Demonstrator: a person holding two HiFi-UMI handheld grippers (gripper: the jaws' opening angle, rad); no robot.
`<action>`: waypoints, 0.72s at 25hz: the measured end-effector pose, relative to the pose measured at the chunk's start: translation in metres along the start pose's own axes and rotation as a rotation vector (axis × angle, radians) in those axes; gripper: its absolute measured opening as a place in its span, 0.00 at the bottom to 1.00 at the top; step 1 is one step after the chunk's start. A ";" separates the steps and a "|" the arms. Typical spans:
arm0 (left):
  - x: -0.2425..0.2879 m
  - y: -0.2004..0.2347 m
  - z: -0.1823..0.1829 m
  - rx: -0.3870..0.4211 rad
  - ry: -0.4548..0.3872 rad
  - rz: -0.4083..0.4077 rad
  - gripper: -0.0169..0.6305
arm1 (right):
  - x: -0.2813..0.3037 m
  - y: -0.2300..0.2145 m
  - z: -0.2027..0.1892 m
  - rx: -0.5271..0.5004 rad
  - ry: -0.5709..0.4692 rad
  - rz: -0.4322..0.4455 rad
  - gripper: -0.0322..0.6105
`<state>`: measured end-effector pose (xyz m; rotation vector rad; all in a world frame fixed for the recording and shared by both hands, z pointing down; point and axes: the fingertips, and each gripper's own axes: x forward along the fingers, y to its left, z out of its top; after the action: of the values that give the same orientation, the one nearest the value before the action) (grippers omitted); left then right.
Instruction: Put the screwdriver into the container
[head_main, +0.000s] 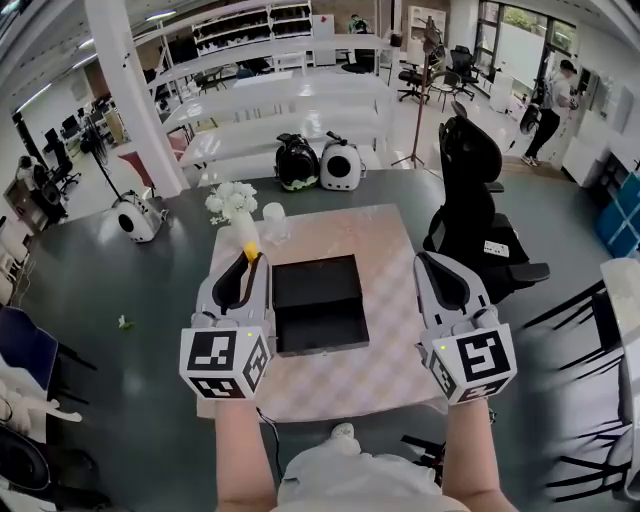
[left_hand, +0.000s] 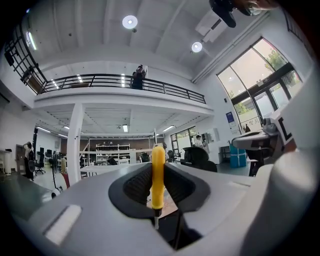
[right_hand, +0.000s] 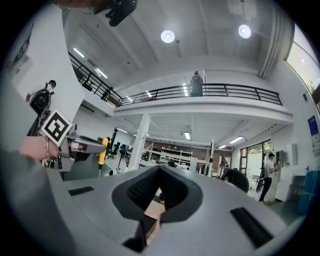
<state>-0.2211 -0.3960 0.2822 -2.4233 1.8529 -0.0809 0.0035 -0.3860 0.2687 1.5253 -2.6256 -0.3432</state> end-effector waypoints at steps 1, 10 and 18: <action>0.008 0.005 -0.002 -0.001 0.006 -0.009 0.14 | 0.008 -0.002 -0.002 -0.004 0.009 -0.003 0.06; 0.061 0.013 -0.040 -0.015 0.119 -0.102 0.14 | 0.040 -0.015 -0.048 -0.008 0.121 0.001 0.06; 0.090 -0.020 -0.110 0.028 0.409 -0.295 0.14 | 0.049 -0.001 -0.094 0.012 0.222 0.082 0.06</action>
<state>-0.1891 -0.4815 0.3922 -2.8025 1.5818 -0.6622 -0.0027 -0.4425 0.3575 1.3665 -2.5108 -0.1432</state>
